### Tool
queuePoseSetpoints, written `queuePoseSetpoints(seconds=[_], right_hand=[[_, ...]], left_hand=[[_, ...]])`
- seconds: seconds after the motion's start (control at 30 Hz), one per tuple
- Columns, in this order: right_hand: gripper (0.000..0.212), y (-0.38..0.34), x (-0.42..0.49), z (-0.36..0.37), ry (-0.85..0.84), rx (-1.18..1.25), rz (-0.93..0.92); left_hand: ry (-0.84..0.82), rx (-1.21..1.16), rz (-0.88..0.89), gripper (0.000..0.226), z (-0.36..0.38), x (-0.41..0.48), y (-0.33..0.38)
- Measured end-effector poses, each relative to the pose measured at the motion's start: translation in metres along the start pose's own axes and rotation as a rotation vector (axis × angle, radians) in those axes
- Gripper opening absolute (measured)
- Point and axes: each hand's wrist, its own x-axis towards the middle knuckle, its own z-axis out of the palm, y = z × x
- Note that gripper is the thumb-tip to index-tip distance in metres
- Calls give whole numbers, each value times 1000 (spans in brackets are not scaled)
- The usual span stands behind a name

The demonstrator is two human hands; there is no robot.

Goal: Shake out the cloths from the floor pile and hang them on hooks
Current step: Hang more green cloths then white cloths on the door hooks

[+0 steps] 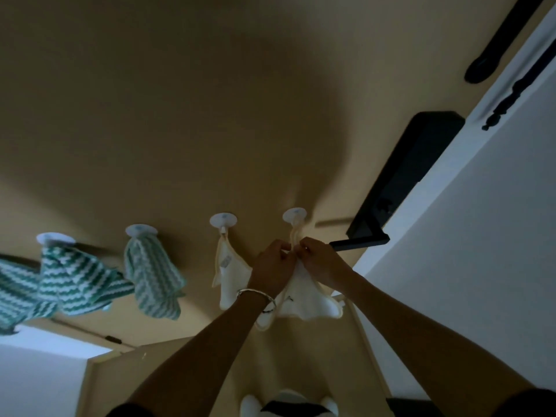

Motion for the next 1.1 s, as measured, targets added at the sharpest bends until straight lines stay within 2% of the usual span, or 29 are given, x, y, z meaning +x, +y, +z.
queuePoseSetpoints(seconds=[0.2,0.53,0.67,0.7,0.73,0.77,0.8,0.87,0.9,1.1], right_hand=[[24,2,4,-9,-54,15,18],[21,11,11,-4,-69,32,-13],[22,10,9,-5,-48,43,-44],[24,10,9,-5,-52,59,-47],[27,10,8,-6,-55,73,-45],[30,10,7,-7,-53,86,-43],[31,8,6,-8,-49,98,-39],[31,5,4,-13,-37,113,-32],[30,3,4,-14,-42,111,-29],[23,0,4,-19,-71,111,16]], left_hand=[[-2,27,-5,20,5,8,3],[24,25,-42,19,8,9,-1],[71,-14,-48,23,4,10,2],[83,-102,-97,22,3,14,7],[13,-167,-124,20,0,17,7],[-1,-164,-79,19,0,20,5],[-13,-185,-92,22,-1,22,11],[76,-18,-91,45,-4,25,21],[55,-19,-141,52,-5,29,23],[13,46,-118,62,-6,40,27]])
